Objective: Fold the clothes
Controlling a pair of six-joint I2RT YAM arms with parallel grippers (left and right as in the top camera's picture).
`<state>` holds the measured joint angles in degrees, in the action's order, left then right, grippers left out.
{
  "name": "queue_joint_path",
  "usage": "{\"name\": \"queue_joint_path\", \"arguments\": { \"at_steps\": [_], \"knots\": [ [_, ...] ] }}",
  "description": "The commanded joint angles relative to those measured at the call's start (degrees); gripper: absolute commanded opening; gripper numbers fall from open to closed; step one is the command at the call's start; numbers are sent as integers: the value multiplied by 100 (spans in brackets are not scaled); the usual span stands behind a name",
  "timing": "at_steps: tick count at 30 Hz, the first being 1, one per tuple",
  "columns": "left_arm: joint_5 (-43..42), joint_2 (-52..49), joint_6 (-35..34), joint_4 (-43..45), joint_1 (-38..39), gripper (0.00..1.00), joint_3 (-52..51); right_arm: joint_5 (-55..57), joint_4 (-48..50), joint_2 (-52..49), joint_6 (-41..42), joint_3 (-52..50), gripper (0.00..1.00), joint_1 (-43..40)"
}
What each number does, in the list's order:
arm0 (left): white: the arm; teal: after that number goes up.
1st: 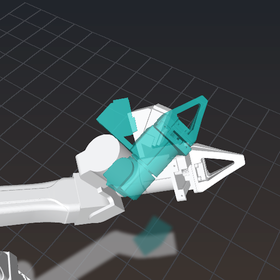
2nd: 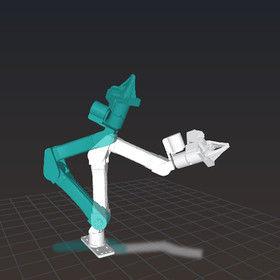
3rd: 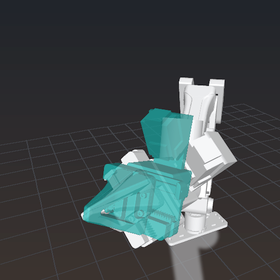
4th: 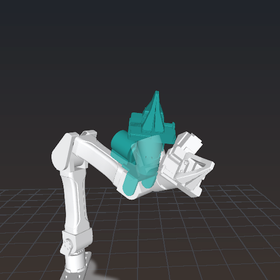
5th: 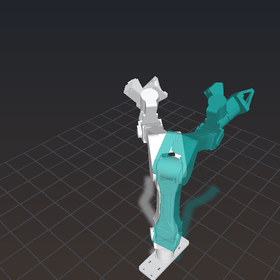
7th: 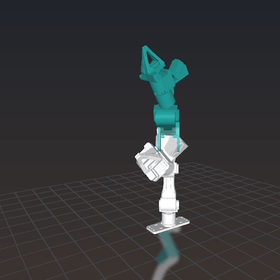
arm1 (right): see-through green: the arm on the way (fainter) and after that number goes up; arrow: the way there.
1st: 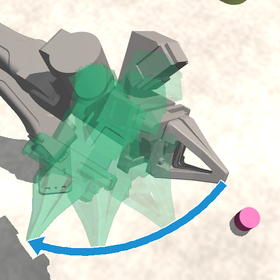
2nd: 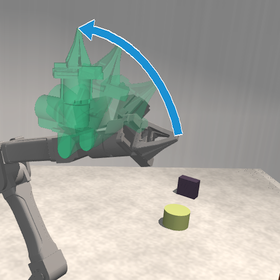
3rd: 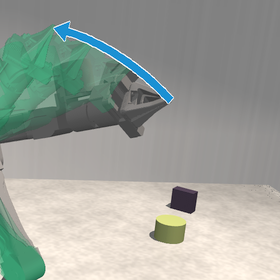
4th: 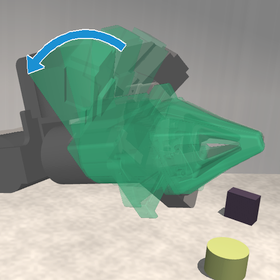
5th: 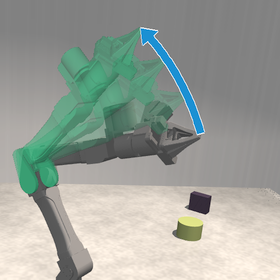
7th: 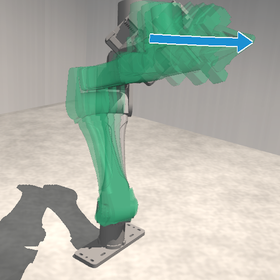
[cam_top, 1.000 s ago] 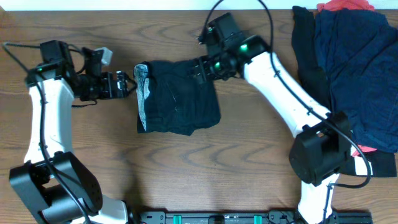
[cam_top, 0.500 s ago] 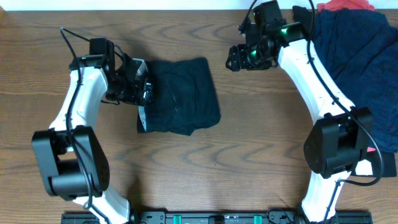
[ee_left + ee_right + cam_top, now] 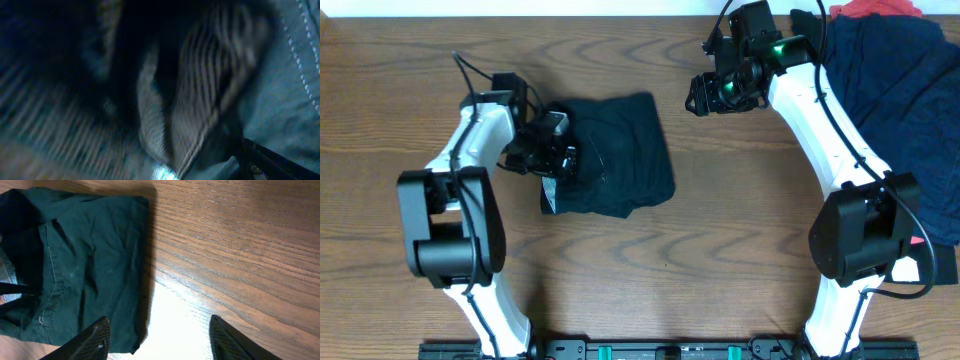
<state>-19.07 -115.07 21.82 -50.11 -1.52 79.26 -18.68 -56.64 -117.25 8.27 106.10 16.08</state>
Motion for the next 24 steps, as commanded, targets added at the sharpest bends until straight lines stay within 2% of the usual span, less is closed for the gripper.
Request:
{"name": "queue_joint_path", "arguments": {
  "at_steps": [1,4,7,9,12,14,16,17,20,24],
  "knots": [
    [7,-111,-328,96,74,99,57,-83,-52,74,-87,81,58,-120],
    [7,-111,-654,236,74,95,57,-83,-109,74,-90,81,54,-184],
    [-153,-111,-1051,310,94,76,57,-83,-120,74,-90,81,50,-243],
    [-328,-111,-1060,306,114,56,57,-85,-107,74,-87,81,49,-278],
    [-345,-111,-1064,308,149,47,44,-85,-111,74,-87,81,48,-343],
    [-343,-111,-1154,313,164,36,44,-90,-155,74,-87,81,47,-400],
    [-348,-111,-1303,354,173,19,42,-87,-234,74,-87,81,45,-459],
    [-345,-111,-1425,400,173,8,42,-87,-280,74,-87,81,45,-496],
    [-343,-111,-1869,638,170,6,42,-90,-393,74,-85,81,40,-588],
    [-341,-111,-2702,1296,164,6,42,-127,-481,74,-87,81,38,-632]
  ]
}}
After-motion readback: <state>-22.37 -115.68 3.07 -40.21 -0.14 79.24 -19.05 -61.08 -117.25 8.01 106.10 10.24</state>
